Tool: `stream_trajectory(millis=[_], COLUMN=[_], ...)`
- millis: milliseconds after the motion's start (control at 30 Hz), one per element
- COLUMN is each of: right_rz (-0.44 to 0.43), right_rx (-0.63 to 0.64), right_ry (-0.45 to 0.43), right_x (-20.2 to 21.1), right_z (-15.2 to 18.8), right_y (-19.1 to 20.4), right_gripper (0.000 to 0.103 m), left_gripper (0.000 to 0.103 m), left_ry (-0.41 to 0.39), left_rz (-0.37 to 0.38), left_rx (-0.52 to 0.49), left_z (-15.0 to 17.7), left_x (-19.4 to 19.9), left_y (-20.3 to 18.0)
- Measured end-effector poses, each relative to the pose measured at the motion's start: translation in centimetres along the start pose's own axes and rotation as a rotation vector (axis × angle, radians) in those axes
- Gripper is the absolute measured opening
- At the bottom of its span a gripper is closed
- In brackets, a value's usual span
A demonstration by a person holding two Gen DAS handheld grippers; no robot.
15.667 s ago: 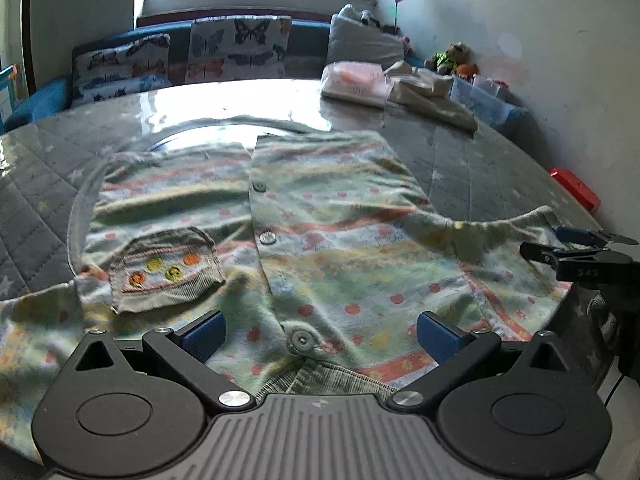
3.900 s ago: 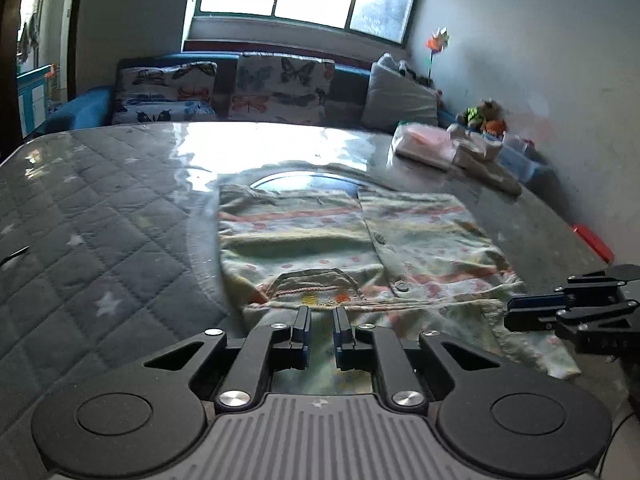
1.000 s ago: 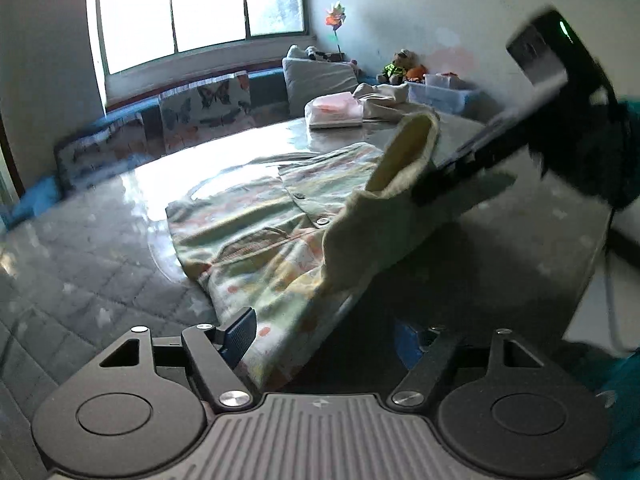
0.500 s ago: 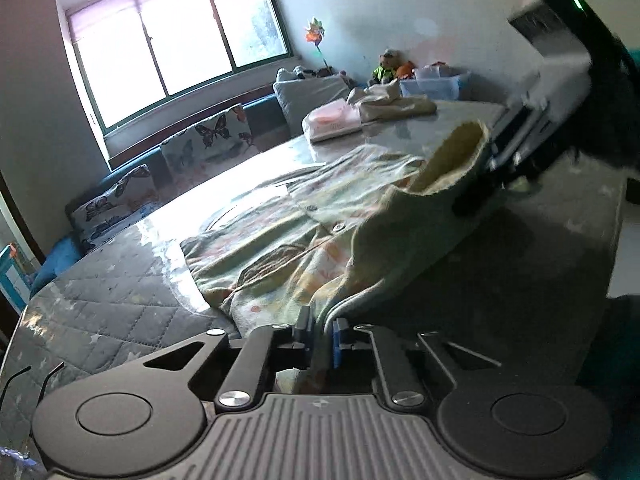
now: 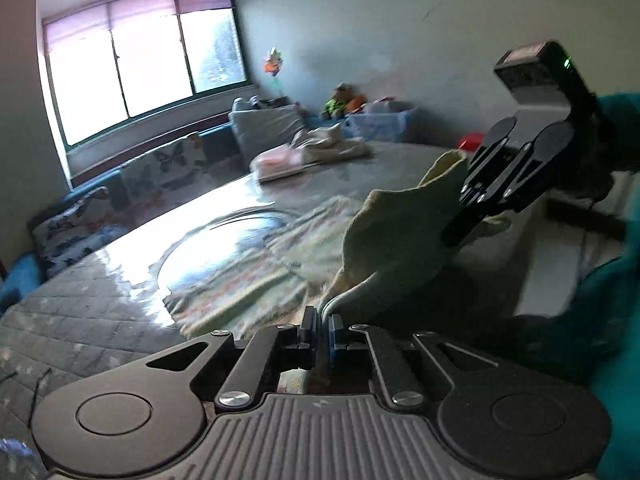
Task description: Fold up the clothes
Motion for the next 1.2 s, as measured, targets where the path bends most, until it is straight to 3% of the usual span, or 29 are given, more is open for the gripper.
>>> stream_trajectory(millis=[167,500,800,1100,1167,1200], right_rz=[0.013,0.076,0.145,0.214,0.232,0.250], right_rx=[0.035,0.035,0.015,-0.062,-0.091,-0.101], right_ry=[-0.014,-0.068,-0.040,-0.021,-0.011,-0.011], right_x=[1.8,-0.5,-7.4,-14.0,-15.1,-15.5], right_z=[-1.0,-6.0,-10.8,-10.8,-10.4,-10.2], right_y=[0.4,-4.3,-11.0,-14.9,-15.7,-16.1], right_gripper=[0.008,0.008,0.007,0.008,0.010,0.017], left_gripper=[0.006,0.006,0.006,0.007,0.010,0.011], left_ry=[-0.038,-0.030,0.075,0.173,0.197,0.206], left_rz=[0.005,-0.047,-0.082,-0.116,-0.122,-0.126], left_rx=[0.044,0.124,0.204,0.307,0.317,0.322], left_z=[-1.6,-3.1,-1.8,1.0,1.6,1.8], left_x=[0.3,-4.7,-12.0,-17.1,-18.0,-18.4], left_y=[0.2,6.1,12.6,16.0,16.2,16.3])
Point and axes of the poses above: each gripper's, at about its wrist camera, not at the fingertips, and x roughly against the way its jaws point, y to its left, z to its underside, the point moved 10 cm from there along -x, roughly the way its jaws point, and after that the axes turned 6 degrees about -x, right-handed, at the moved point
